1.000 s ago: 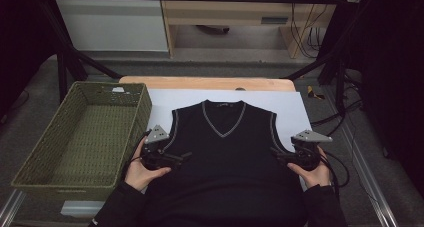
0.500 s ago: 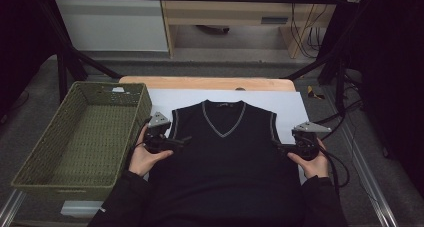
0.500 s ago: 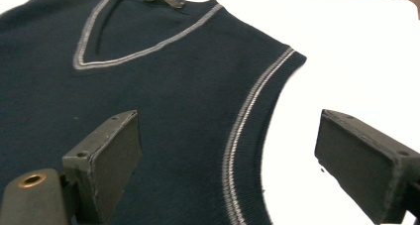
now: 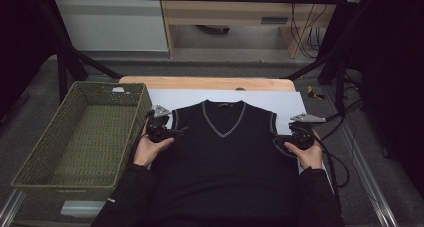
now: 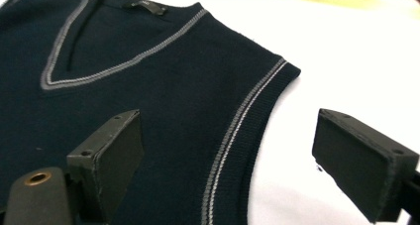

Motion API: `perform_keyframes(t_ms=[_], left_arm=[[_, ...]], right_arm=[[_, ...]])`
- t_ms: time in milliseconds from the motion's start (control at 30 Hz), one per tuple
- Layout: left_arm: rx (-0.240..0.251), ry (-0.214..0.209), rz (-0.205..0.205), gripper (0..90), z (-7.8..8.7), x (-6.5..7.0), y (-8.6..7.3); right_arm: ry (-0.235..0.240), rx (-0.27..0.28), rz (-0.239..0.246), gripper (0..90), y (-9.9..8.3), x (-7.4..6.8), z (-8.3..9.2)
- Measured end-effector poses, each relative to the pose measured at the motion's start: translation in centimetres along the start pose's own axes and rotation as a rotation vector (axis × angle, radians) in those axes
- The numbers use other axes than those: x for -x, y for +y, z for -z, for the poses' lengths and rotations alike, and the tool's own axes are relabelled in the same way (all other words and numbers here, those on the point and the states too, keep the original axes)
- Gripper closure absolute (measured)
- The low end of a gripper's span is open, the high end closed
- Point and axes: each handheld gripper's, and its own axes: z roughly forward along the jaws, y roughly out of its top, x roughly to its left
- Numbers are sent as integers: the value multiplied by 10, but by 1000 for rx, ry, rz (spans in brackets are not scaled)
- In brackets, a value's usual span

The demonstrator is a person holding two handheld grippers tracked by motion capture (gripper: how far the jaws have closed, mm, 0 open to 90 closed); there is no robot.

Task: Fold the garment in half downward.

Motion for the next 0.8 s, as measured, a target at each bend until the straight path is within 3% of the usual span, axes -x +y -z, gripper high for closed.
perform_keyframes(t_ms=[100, 233, 433, 600, 700, 800], left_arm=[[-18, 27, -2, 148, -8, -5, -3], [-29, 53, 51, 221, -17, -13, -6], [-57, 40, 91, 372, -30, -20, -13], [-64, 20, 83, 464, -32, -21, -13], [-76, 25, 84, 501, -33, -24, -13], [-81, 34, 60, 527, -34, -23, -13]], right_arm=[[-4, -20, -9, 160, -3, 4, -7], [-16, -41, -17, 200, -5, 11, -17], [-29, -45, -40, 282, -10, 21, -34], [-18, -75, -57, 332, -14, 25, -41], [-6, -89, -66, 354, -15, 27, -44], [7, -89, -63, 392, -15, 26, -46]])
